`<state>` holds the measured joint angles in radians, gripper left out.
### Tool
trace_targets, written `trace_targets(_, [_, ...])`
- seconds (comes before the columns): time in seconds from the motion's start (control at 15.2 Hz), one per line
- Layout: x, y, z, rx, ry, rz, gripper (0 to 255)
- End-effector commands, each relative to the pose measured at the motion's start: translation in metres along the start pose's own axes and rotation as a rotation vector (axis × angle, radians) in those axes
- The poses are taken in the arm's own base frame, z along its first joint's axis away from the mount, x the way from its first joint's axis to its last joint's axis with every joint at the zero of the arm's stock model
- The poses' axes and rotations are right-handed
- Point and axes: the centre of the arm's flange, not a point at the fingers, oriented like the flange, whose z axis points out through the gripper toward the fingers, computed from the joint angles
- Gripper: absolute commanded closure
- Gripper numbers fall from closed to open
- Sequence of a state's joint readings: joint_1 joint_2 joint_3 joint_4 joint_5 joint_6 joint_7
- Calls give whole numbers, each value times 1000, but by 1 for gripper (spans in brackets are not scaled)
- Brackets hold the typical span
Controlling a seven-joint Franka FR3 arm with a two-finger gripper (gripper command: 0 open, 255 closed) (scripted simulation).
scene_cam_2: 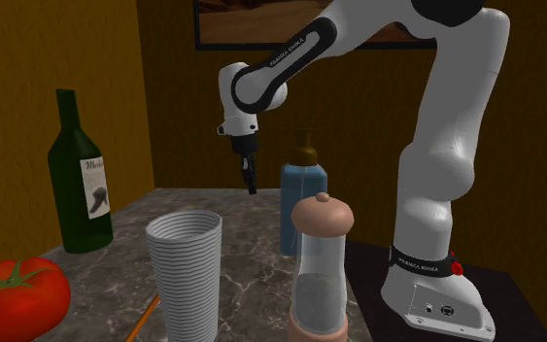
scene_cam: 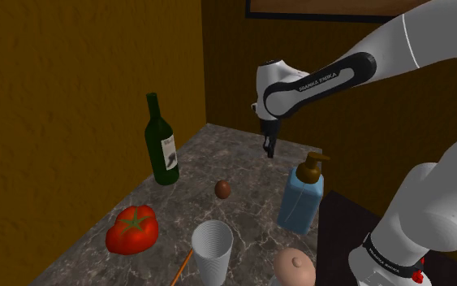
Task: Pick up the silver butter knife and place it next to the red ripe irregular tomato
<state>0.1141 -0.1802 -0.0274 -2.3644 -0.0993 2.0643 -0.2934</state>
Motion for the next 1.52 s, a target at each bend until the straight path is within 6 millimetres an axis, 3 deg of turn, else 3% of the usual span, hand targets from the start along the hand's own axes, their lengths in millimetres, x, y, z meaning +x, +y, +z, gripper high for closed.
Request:
trace_targets(0.0, [-3, 1, -10, 0, 0, 0, 255])
trace_targets(1.39, [-18, 5, -119, 0, 0, 0, 255])
trace_targets(1.45, [-16, -8, -120, 0, 0, 0, 255])
